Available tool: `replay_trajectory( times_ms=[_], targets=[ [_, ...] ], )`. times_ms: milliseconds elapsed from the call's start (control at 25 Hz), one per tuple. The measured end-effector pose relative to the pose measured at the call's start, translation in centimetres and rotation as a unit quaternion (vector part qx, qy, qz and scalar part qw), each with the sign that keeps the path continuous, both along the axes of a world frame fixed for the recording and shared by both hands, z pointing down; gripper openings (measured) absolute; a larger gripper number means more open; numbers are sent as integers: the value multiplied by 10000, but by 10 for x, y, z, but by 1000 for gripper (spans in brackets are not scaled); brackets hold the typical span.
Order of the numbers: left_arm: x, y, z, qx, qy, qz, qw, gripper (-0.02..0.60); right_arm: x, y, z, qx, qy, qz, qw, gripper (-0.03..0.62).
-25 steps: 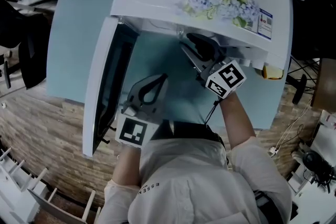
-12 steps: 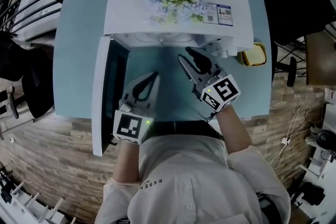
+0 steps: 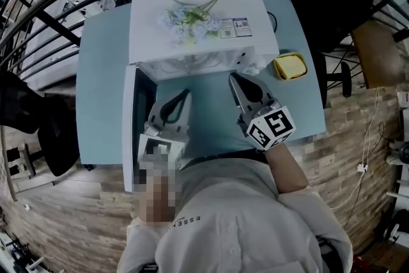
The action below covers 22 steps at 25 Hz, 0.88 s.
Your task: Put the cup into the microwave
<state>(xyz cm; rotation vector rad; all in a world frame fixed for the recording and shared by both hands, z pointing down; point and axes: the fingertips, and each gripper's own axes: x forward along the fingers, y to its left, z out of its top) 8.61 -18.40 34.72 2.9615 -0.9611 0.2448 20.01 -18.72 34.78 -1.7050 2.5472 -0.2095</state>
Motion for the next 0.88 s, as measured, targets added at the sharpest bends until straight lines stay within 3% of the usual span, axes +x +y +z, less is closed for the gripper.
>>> replay_trajectory(
  times_ms=[240,480,880],
  targets=[
    [0,3,-22,454,-28,81,9989,0,19,16,-22,194,268,157,9993,17],
    [-4,2,-32,459,-11,-222,9987,0,16,22,-25,276,763,46,9967,15],
    [6,18,-47,428,-44,-376,9984,0,21,34,-33,204,607,-275,9976,15]
  ],
)
